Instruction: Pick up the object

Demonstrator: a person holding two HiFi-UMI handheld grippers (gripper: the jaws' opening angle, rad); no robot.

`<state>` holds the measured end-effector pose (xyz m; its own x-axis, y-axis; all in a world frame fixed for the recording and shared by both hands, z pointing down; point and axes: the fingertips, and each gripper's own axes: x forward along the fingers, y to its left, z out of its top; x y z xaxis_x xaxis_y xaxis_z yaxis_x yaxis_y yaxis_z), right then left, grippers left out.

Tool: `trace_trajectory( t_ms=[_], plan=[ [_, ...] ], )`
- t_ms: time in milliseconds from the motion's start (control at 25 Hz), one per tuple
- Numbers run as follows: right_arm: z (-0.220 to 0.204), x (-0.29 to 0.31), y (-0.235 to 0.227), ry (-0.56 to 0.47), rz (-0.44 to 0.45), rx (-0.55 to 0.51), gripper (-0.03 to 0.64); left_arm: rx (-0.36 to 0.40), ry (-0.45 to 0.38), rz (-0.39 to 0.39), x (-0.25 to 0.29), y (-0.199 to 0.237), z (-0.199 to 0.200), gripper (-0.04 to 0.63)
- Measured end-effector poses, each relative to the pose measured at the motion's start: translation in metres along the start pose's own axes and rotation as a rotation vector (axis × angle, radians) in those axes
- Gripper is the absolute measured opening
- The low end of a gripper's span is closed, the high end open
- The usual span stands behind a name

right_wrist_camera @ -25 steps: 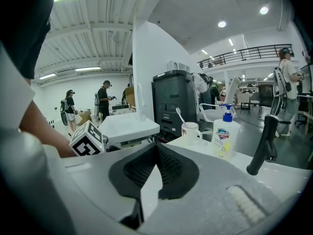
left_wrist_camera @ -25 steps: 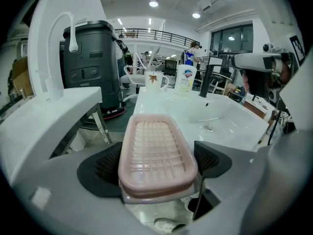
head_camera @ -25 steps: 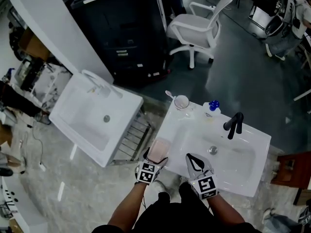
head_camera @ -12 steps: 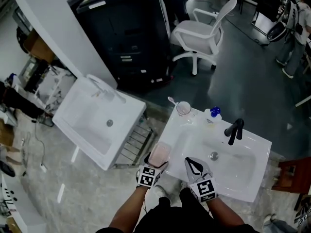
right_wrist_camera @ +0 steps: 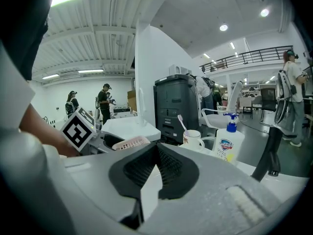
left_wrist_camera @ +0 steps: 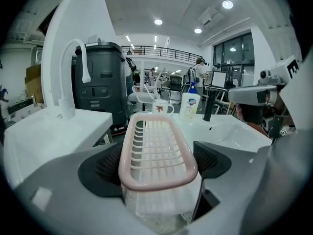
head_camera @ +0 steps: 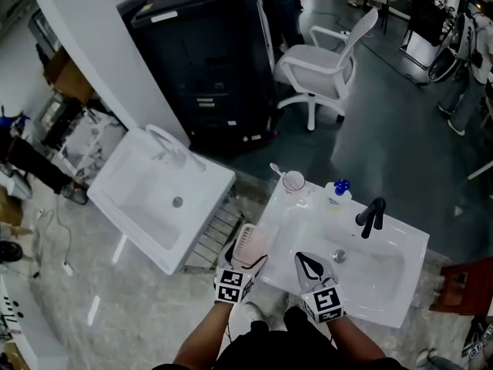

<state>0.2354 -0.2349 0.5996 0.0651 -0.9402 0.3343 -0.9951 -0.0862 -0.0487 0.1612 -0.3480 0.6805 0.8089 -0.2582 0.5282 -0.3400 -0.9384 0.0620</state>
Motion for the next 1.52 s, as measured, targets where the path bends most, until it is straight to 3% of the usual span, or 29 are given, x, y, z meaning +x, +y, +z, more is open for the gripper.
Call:
trace_trajectory(
  t_ms=[280, 720, 1040, 1520],
  plan=[
    [0.021, -0.002, -0.018, -0.057, -0.05, -0.016, 0.003, 0.008, -0.162, 0.02, -0.028, 0.003, 0.066, 0.471],
    [0.079, -0.012, -0.038, -0.204, -0.117, -0.054, 0.003, 0.023, -0.341, 0.015, -0.073, 0.003, 0.14, 0.471],
    [0.126, -0.032, -0.043, -0.339, -0.183, -0.078, 0.003, 0.044, -0.44, -0.026, -0.093, -0.01, 0.179, 0.471],
    [0.153, -0.039, -0.041, -0.409, -0.197, -0.117, 0.003, 0.083, -0.5, -0.019, -0.106, -0.007, 0.193, 0.472]
  ],
)
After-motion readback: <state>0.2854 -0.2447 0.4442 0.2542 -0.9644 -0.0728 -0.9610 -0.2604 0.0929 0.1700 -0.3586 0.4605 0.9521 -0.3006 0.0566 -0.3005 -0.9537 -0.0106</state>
